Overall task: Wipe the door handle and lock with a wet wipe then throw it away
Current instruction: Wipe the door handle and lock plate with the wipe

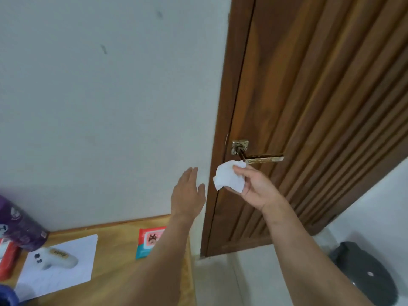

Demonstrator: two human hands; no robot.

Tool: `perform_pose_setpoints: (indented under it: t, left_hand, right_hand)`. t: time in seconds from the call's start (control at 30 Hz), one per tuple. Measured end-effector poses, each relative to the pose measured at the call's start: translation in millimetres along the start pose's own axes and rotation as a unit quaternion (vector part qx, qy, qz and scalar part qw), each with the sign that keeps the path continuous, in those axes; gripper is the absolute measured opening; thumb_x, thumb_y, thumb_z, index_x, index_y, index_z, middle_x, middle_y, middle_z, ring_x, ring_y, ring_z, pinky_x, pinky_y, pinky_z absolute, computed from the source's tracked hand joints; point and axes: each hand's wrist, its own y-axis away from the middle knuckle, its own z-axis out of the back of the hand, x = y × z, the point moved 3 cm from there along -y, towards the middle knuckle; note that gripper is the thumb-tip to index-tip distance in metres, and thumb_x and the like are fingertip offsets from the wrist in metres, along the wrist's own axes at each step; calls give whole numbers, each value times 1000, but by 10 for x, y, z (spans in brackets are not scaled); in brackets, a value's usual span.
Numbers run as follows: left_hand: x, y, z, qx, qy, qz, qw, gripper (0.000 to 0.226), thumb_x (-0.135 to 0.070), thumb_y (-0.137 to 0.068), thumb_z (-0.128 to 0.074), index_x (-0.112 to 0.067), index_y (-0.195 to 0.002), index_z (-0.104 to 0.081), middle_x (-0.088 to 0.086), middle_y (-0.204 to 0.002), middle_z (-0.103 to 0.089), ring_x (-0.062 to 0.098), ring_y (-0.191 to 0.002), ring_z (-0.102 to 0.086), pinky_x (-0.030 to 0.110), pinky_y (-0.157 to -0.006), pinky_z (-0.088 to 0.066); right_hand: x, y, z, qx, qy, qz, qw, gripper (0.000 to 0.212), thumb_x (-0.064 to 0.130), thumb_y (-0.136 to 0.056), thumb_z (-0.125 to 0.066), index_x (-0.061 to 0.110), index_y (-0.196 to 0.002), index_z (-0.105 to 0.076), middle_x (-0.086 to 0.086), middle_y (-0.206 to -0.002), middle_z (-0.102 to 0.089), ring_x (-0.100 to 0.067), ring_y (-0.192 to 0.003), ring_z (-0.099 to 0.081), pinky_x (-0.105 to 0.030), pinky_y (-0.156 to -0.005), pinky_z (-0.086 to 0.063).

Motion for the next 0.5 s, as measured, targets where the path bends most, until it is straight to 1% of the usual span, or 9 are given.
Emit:
perform_pose_setpoints:
  t: [0.07, 0.13, 0.17, 0.23, 0.3, 0.37, 0.4, 0.47, 0.5]
  left_hand:
    - [-261, -64, -102, -5, -107, -63, 992, 65, -38, -102, -40, -20, -158, -12, 2, -167, -7, 22, -154, -6, 41, -124, -18]
    - [-475, -121, -217, -12, -165, -93, 982, 71, -40, -101, -38, -18, -158, -2, 4, -167, 5, 24, -154, 6, 46, -125, -12]
    - [-549, -145, -267, -20, -183, -103, 977, 73, -41, -101, -37, -16, -158, 1, 6, -166, 8, 25, -153, 8, 48, -124, -11]
    - [-709, -188, -379, -39, -231, -113, 966, 78, -46, -100, -34, -13, -156, 10, 8, -165, 12, 27, -152, 11, 50, -124, -9]
    - [-785, -241, -435, -57, -279, -115, 952, 83, -50, -98, -33, -11, -153, 15, 10, -164, 15, 28, -152, 12, 52, -124, -9]
    - [-865, -312, -475, -81, -314, -119, 938, 87, -51, -97, -35, -7, -154, 13, 13, -164, 15, 29, -152, 12, 53, -123, -10]
    - [-907, -363, -487, -90, -326, -120, 934, 89, -52, -96, -37, -6, -154, 12, 14, -164, 14, 29, -152, 12, 53, -123, -10]
    - [-961, -456, -478, -107, -344, -122, 925, 94, -53, -95, -41, -4, -154, 12, 15, -164, 13, 30, -153, 11, 53, -123, -8]
    - [-975, -504, -468, -115, -351, -121, 921, 97, -54, -93, -44, -3, -154, 13, 16, -164, 13, 30, -153, 10, 53, -123, -8]
  right_hand:
    - [495, 52, 120, -20, 10, 57, 998, 29, 5, -92, -59, 9, -121, -61, -16, -116, -69, -31, -107, -66, -44, -80, -59]
    - [966, 86, 229, -45, 43, 127, 990, 26, 5, -90, -62, 10, -116, -64, -13, -116, -69, -30, -108, -66, -47, -91, -55]
    - [1149, 104, 256, -61, 67, 161, 983, 23, 5, -89, -64, 11, -111, -65, -10, -112, -69, -27, -105, -66, -45, -92, -55]
    - [1461, 123, 313, -110, 169, 236, 951, 17, 7, -88, -64, 15, -102, -67, -3, -100, -69, -21, -94, -66, -37, -80, -55]
    - [1621, 89, 273, -129, 330, 328, 876, 9, 10, -89, -61, 15, -91, -68, -1, -88, -66, -16, -81, -62, -30, -67, -49]
    - [1664, 19, 184, -83, 464, 393, 789, 15, 11, -89, -58, 13, -78, -67, -1, -74, -64, -16, -70, -59, -33, -63, -45]
    - [1648, -52, 145, -51, 515, 412, 750, 18, 9, -90, -56, 14, -79, -70, -1, -73, -65, -16, -70, -59, -35, -64, -46]
    - [1556, -206, 79, 15, 597, 429, 678, 25, 0, -90, -55, 13, -96, -75, -3, -88, -70, -18, -82, -63, -37, -72, -51]
    - [1514, -271, 50, 45, 623, 432, 651, 28, -3, -89, -54, 12, -102, -74, -4, -95, -70, -19, -88, -64, -37, -77, -53]
